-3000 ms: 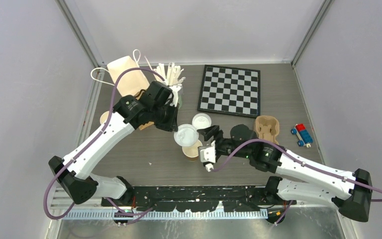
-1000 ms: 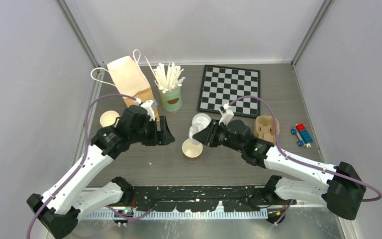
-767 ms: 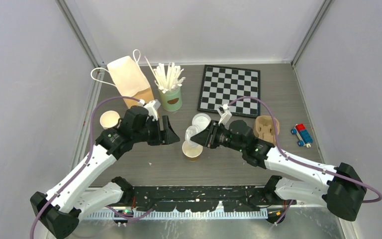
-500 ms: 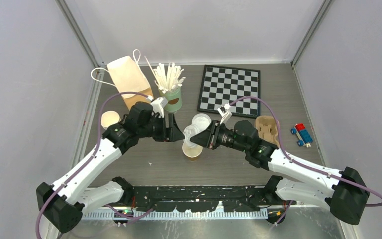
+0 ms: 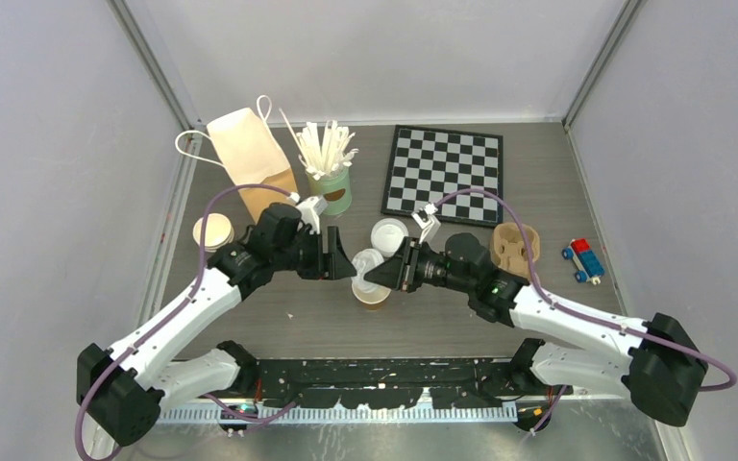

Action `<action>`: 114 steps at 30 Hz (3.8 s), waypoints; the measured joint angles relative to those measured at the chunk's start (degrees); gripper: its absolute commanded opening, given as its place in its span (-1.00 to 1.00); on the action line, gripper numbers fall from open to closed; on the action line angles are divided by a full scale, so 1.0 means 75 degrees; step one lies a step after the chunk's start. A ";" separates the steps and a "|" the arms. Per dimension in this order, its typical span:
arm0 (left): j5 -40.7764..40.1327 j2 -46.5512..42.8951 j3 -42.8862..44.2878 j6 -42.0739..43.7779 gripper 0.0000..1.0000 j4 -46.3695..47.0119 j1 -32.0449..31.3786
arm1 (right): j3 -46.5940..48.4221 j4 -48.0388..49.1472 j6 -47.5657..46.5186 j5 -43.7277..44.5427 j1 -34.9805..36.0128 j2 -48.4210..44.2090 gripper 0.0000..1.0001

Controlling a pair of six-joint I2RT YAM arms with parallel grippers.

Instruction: Pack the takeout coffee

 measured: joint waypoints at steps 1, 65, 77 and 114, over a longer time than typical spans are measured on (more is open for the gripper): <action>-0.0076 -0.0026 -0.0087 -0.0058 0.27 -0.0050 0.0000 | 0.0000 0.0032 0.0026 -0.0035 -0.0020 0.0108 -0.47; -0.1084 0.1271 0.1209 -0.0519 -1.00 -0.0991 -0.0350 | 0.0149 -0.1731 -0.4304 0.0527 -0.0784 -0.1539 0.76; 0.1335 -0.0029 0.0411 -0.3410 -1.00 0.0982 0.0090 | -0.1661 0.3515 -0.8320 -0.1113 -0.0758 -0.1961 0.79; 0.1617 -0.0868 -0.1413 -0.6155 0.02 0.4077 0.0099 | -0.1830 0.5692 -0.9270 -0.0233 -0.0044 -0.0901 0.43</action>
